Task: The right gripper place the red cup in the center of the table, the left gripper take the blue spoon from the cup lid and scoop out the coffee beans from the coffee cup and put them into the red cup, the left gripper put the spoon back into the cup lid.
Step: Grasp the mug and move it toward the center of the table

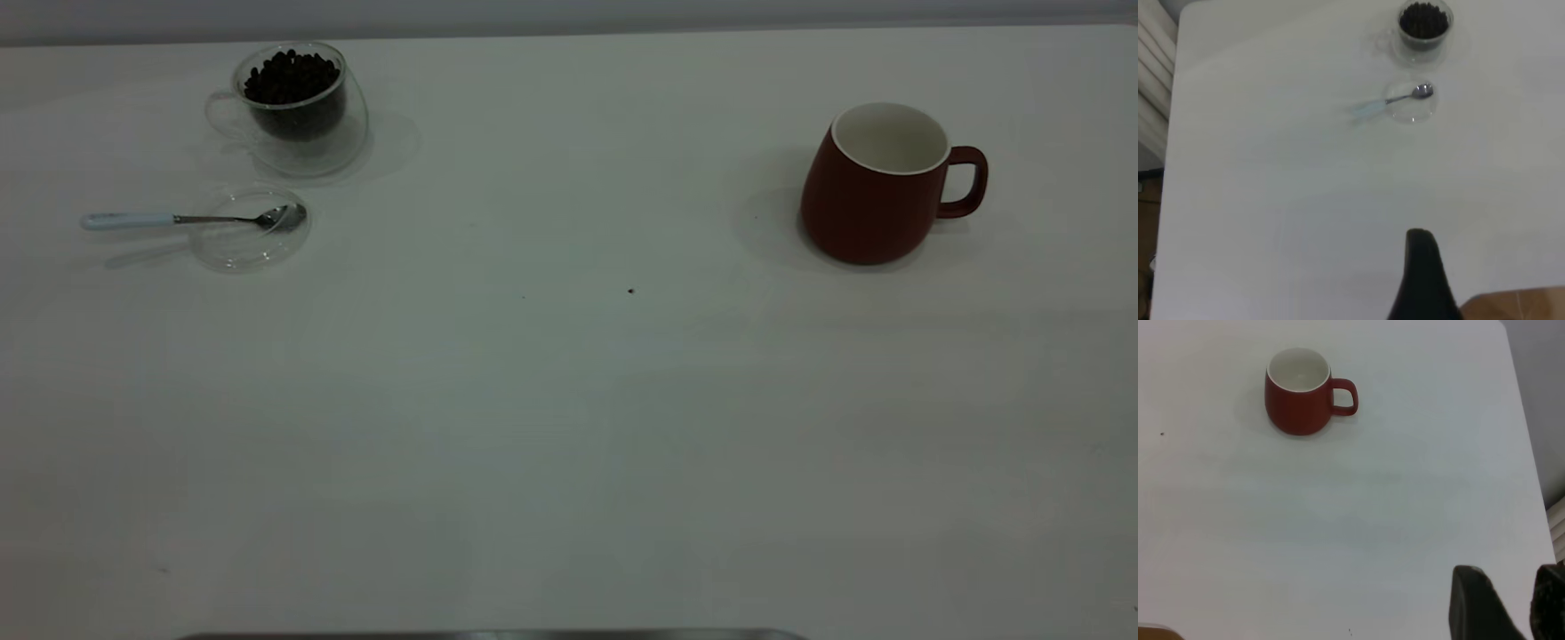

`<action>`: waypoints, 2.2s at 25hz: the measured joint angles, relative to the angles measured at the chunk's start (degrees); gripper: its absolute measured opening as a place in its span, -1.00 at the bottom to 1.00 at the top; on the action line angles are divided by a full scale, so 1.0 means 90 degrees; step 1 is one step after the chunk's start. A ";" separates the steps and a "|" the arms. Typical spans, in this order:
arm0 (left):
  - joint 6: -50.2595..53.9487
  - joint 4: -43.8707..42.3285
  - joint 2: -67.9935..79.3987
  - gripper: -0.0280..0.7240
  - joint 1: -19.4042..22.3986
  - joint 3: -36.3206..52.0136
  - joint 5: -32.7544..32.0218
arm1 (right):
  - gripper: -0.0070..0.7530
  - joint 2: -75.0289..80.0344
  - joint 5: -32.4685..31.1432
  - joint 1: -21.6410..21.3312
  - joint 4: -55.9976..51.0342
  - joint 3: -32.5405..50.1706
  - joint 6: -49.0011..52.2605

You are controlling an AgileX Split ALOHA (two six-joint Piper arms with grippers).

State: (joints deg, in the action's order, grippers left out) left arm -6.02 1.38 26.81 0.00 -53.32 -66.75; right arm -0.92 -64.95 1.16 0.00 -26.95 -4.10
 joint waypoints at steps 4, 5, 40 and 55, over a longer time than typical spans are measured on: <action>0.0020 0.0000 -0.0918 0.66 0.0000 0.0876 0.0000 | -0.35 0.0000 0.0000 0.0000 0.0000 0.0000 0.0000; 0.0025 0.0015 -0.1142 0.66 0.0000 0.1065 0.0000 | -0.35 0.0000 0.0000 0.0000 0.0000 0.0000 0.0000; 0.0130 0.0079 -0.2509 0.66 0.0000 0.2829 0.0200 | -0.35 0.0000 0.0000 0.0000 0.0000 0.0000 0.0000; 0.0135 0.0079 -0.2845 0.66 0.0000 0.2829 0.0195 | -0.35 0.0000 0.0000 0.0000 0.0000 0.0000 0.0000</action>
State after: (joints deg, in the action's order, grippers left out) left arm -4.81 2.09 1.20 0.00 -27.86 -64.99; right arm -0.92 -64.95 1.16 0.00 -26.95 -4.10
